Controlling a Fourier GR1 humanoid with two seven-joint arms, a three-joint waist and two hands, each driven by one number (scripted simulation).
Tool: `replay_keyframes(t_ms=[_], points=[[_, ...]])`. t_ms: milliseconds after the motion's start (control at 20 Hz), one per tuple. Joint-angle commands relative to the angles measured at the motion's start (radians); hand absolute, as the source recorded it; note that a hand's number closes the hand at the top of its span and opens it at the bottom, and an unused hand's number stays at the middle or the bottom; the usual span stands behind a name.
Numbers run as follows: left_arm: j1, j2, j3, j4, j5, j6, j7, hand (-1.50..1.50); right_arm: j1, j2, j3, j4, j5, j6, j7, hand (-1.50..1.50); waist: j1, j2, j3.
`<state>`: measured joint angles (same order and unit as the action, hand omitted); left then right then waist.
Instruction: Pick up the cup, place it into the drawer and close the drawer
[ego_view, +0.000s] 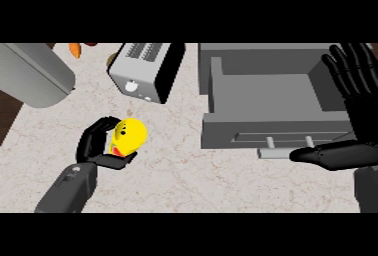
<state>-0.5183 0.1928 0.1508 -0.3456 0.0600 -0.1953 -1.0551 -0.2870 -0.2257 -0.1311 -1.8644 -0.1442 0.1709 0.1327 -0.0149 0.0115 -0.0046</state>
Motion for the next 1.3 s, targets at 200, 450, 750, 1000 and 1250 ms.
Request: replay_keyframes(t_ms=[200, 450, 750, 1000, 1250], points=[[-0.049, -0.041, 0.102, -0.033, 0.097, 0.003, -0.110, 1.50, 0.014, 0.014, 0.030, -0.030, 0.026, -0.014, 0.031, -1.50, 0.001, -0.008, 0.003], [-0.138, -0.072, 0.062, -0.195, 0.103, 0.035, 0.064, 1.50, 0.070, 0.012, 0.004, -0.038, 0.003, 0.011, -0.013, -1.50, 0.013, -0.016, 0.005], [-0.258, -0.166, -0.039, -0.369, 0.059, 0.142, 0.296, 1.50, -0.002, -0.013, -0.025, -0.023, -0.007, -0.009, 0.055, -1.50, 0.019, -0.021, 0.005], [-0.348, -0.191, -0.079, -0.522, 0.066, 0.232, 0.518, 1.50, 0.042, -0.015, -0.024, 0.022, 0.027, 0.015, -0.026, -1.50, 0.016, -0.017, 0.005], [-0.476, -0.174, -0.087, -0.542, 0.072, 0.294, 0.674, 1.50, 0.034, 0.014, -0.007, 0.008, 0.038, -0.006, -0.037, -1.50, 0.009, -0.013, 0.005]])
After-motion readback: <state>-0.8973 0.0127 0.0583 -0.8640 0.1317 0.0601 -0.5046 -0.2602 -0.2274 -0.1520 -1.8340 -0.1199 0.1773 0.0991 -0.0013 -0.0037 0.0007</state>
